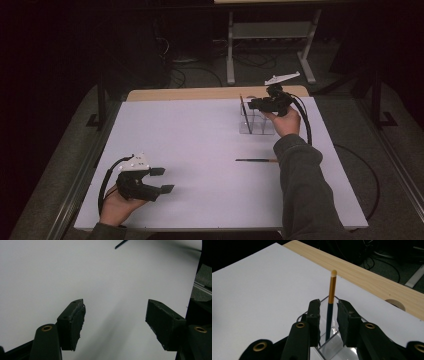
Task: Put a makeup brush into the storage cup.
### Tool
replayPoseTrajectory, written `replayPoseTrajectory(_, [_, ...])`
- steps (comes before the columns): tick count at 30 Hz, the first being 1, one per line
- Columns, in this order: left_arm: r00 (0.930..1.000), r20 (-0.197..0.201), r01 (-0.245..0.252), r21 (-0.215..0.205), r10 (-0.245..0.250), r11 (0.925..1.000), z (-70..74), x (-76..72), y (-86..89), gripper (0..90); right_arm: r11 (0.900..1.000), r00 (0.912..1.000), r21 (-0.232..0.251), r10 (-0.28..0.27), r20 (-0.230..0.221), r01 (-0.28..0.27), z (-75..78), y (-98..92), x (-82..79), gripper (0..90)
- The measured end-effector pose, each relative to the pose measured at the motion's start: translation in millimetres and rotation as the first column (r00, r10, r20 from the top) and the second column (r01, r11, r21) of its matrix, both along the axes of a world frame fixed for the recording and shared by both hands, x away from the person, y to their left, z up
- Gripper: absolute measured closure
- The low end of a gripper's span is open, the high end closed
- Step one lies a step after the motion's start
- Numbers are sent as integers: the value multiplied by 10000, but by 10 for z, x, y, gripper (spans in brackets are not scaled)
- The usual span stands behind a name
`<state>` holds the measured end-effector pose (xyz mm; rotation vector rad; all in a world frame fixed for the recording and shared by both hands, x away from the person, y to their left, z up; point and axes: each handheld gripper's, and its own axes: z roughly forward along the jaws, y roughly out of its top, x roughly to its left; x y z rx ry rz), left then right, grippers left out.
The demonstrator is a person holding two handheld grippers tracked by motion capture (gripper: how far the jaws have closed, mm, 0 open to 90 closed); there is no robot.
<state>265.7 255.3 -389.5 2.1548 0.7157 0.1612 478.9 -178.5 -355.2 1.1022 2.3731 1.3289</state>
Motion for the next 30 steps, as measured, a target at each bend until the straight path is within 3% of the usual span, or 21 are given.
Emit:
replayPoseTrajectory(19, [10000, 31, -32, -5, 32, 10000, -6, 0, 26, 298, 9996, 9996, -62, 277, -7, -277, 10, -195, -184, 623])
replayPoseTrajectory(30, [10000, -15, -31, 21, 31, 10000, -12, 0, 8, 293, 9986, 9987, -158, 503, -106, -505, 48, -191, -281, 565])
